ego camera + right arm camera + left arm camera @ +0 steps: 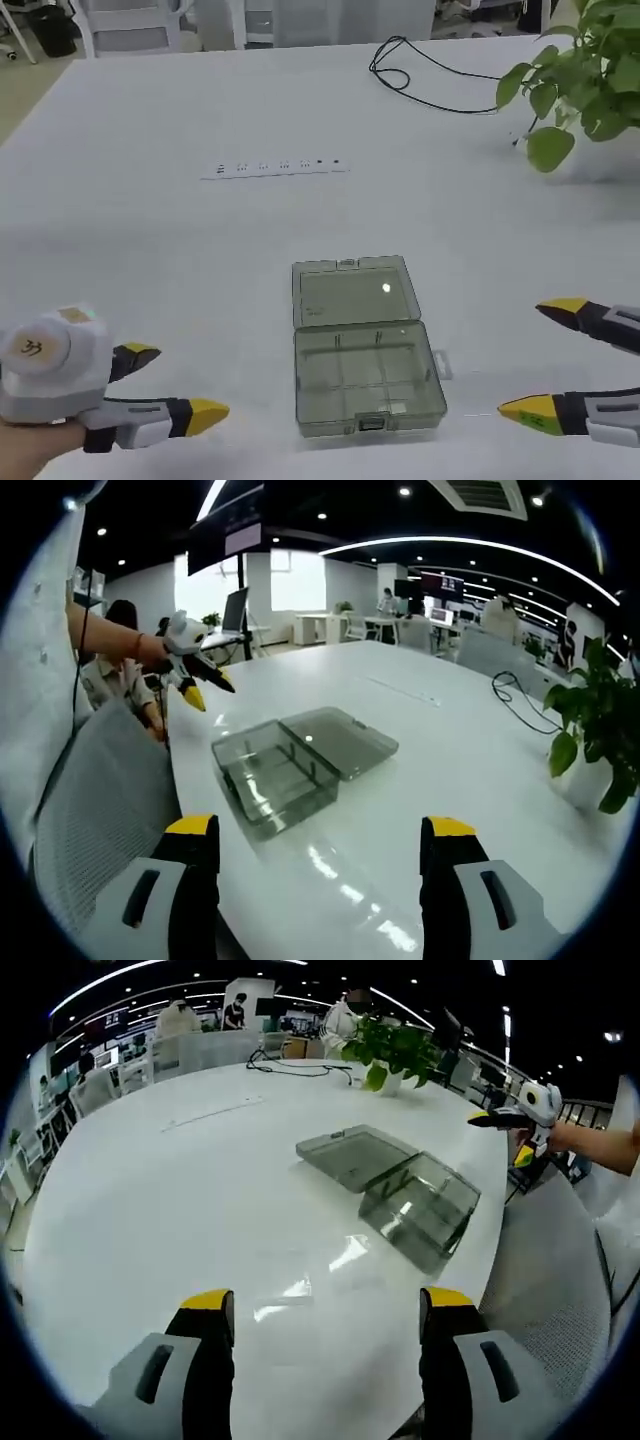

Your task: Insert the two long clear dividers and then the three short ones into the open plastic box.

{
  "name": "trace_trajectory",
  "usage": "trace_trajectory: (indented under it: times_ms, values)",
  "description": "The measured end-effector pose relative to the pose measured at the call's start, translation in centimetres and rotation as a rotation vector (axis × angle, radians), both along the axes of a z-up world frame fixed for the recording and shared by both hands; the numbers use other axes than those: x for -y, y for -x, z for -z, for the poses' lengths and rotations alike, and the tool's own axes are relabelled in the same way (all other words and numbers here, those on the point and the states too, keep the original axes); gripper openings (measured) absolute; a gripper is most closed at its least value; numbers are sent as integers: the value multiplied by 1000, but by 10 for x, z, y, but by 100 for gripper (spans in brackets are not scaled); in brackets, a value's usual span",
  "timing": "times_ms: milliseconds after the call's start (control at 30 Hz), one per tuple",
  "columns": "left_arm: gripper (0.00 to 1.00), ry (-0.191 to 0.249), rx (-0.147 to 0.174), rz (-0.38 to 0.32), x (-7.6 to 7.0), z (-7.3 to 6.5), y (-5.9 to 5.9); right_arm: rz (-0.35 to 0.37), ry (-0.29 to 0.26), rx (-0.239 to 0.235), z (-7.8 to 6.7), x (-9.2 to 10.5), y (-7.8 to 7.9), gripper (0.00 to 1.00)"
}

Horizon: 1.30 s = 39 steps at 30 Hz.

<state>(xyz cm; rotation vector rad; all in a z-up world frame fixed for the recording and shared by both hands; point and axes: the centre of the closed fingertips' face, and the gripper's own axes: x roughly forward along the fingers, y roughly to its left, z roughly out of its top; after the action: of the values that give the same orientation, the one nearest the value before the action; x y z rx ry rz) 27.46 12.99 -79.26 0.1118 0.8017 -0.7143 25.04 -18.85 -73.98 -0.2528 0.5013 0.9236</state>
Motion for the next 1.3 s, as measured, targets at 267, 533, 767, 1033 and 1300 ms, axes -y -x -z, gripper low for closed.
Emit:
trace_trajectory:
  times_ms: [267, 533, 767, 1033, 1300]
  values:
    - [65, -75, -62, -27, -9, 14, 1, 7, -3, -4, 2, 0, 1, 83]
    - [59, -126, -101, -23, -12, 29, -1, 16, -12, -8, 3, 0, 2, 83]
    - [53, -184, -120, -26, -18, 38, -1, 18, -16, -6, 2, 0, 2, 83]
    - [49, -225, -147, -21, -20, 47, 3, 20, -19, -7, 3, -1, 2, 82]
    - [48, -262, -165, -7, -19, 52, 2, 24, -23, -7, 3, 0, 3, 82]
